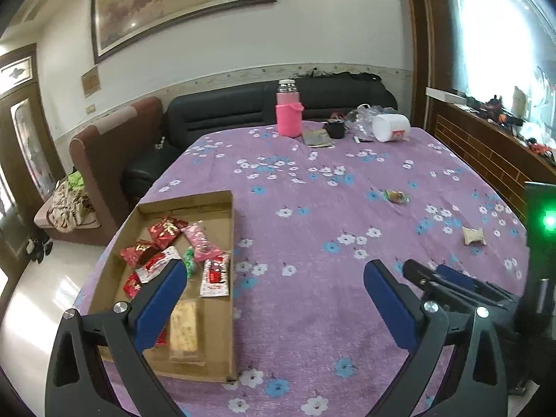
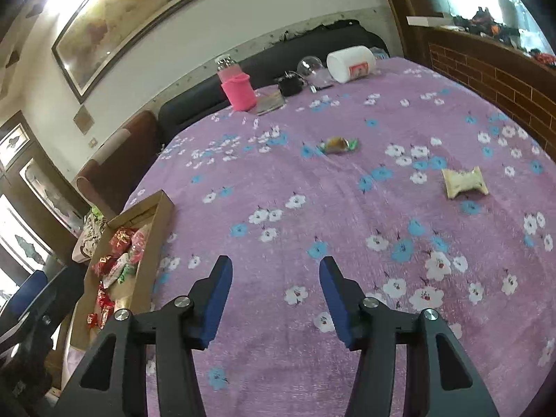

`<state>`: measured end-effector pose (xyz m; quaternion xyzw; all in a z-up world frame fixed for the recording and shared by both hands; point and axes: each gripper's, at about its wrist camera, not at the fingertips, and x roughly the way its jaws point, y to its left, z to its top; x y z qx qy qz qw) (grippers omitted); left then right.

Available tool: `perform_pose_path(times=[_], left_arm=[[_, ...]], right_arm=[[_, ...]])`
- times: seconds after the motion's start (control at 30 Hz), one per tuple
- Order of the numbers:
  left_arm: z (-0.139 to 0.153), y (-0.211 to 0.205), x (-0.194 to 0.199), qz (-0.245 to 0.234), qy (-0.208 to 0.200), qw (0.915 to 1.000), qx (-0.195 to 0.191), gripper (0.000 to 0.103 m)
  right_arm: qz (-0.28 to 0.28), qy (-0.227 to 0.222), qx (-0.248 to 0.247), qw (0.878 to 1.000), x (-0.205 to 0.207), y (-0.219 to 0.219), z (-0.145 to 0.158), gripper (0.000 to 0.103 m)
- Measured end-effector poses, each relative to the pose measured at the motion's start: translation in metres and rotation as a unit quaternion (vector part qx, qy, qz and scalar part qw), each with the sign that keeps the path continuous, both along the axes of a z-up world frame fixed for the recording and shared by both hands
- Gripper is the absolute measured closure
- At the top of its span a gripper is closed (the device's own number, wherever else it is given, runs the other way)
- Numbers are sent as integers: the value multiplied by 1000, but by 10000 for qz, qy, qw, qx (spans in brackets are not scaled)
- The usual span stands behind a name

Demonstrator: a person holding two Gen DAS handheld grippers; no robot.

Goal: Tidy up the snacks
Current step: 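Move both grippers back toward the green-ended candy and cream pastry packet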

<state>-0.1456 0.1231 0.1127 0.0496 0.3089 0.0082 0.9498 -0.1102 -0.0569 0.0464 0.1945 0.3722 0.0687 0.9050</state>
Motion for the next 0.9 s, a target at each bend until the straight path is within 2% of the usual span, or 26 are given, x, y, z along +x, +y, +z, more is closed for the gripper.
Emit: perform_pose_path(times=[0.1, 0.2, 0.23, 0.27, 0.3, 0.33, 0.4, 0.5, 0.57, 0.7, 0.8, 0.9], left_arm=[[-3, 0, 3, -103, 78, 9999, -18, 1], [-1, 13, 6, 111, 6, 9999, -100, 1], [-2, 18, 8, 216, 12, 9995, -224, 1], [-5, 21, 12, 232, 127, 9990, -374, 1], [-9, 20, 15, 143, 257, 9985, -469, 1], [-11, 16, 17, 2, 372, 9978, -557, 1], [-11, 6, 14, -239, 346, 9969, -671, 1], [-6, -8, 6, -493, 212, 9960, -715, 1], [-8, -19, 5, -715, 295, 9939, -790, 1], [-20, -40, 9, -996, 531, 9899, -854, 1], [-31, -53, 15, -1095, 779, 9869, -895, 1], [-40, -59, 21, -1151, 1028, 9826, -1038, 1]], right_arm=[[82, 23, 51, 10000, 1, 0, -1, 47], [-117, -325, 137, 9993, -3, -21, 19, 47], [-316, -446, 163, 9984, -6, -31, 24, 44], [-454, -510, 161, 9975, -9, -39, 24, 36], [-359, -454, 84, 9983, -8, -37, 21, 36], [-10, -216, -180, 9996, -3, -31, 13, 36], [259, 54, -523, 9983, -4, -31, -1, 36], [-168, 49, -206, 9996, -18, -71, -7, 36], [-522, 64, 4, 9986, -26, -103, -10, 36], [-1073, 195, -82, 9940, -36, -152, -18, 36], [-1189, 300, -73, 9924, -31, -176, -21, 36], [-1080, 458, -76, 9931, -13, -185, -20, 36]])
